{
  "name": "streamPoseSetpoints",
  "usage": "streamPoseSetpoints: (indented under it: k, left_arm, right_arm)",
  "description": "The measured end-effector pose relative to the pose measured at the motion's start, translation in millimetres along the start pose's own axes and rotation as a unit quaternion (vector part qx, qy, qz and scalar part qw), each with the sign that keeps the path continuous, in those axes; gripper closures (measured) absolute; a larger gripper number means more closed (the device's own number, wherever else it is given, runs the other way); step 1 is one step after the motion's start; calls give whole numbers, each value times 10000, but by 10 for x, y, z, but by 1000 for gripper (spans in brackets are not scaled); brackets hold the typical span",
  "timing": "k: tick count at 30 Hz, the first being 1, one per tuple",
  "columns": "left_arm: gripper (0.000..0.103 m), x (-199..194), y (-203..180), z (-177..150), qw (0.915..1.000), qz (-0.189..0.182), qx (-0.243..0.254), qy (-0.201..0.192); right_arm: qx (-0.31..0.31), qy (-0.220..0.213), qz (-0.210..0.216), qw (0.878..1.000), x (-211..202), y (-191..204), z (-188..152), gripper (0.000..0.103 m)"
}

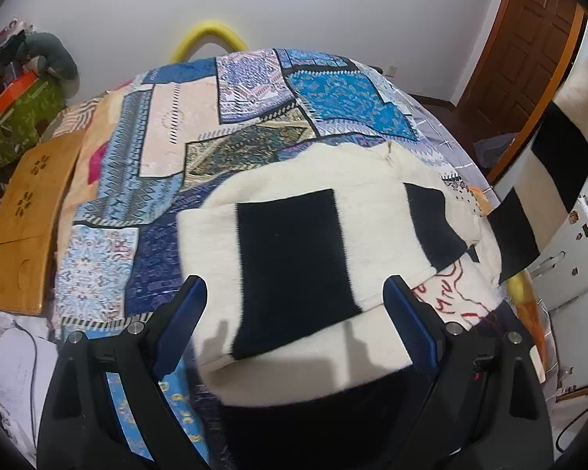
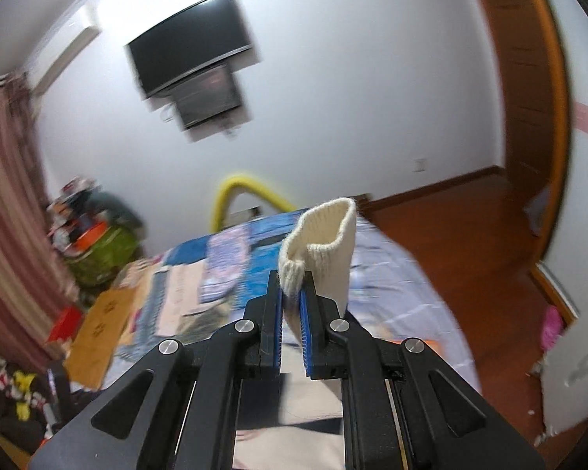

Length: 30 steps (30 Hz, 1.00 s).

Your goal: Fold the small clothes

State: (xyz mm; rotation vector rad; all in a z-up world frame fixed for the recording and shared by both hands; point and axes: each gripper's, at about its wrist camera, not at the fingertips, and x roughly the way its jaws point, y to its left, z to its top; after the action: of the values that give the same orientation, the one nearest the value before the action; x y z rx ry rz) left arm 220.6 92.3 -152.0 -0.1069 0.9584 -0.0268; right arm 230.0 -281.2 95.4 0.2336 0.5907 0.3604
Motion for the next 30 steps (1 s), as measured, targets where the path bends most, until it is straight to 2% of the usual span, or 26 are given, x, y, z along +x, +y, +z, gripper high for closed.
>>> streamPoseSetpoints:
  k: [6,12,19,22,26,27,29,30]
  left_arm:
    - [11,-145,170,-71,9999,36,-100,-92]
    - [11,-226,313,-144,9998,83,-177,-97]
    - [11,-327,438,-268,9994,207,-234,-138]
    - [11,-390,469,-304,9992,171,-287,-206]
    - [11,-433,486,-320,9992,123,-325,-219]
    - [11,-434,489,-319,9992,130,-326,-213]
    - [11,-410,490,-303,9991,163,-328,-191]
    - [11,-400,494,-303,9991,174,-333,-176]
  right_arm:
    - [-328,231,844,9956,329,731,-107,96]
    - [-671,738,1497,9837,747,1398,-409,96]
    - [-1234,1632,1738,9633,1241,1947,-1013,96]
    - [-1260,2079,1835,9525,1434,2073,-1252,94]
    - [-1427,2390,1785,9437,1543,2170,-1470,92]
    - [-1463,2426,1747,9430,1546,2197,-1487,90]
    - [-1412,2477,1820,9411,1542,2173,-1489,74]
    - [-1354,2451,1851,9420,1527,2153,-1469,70]
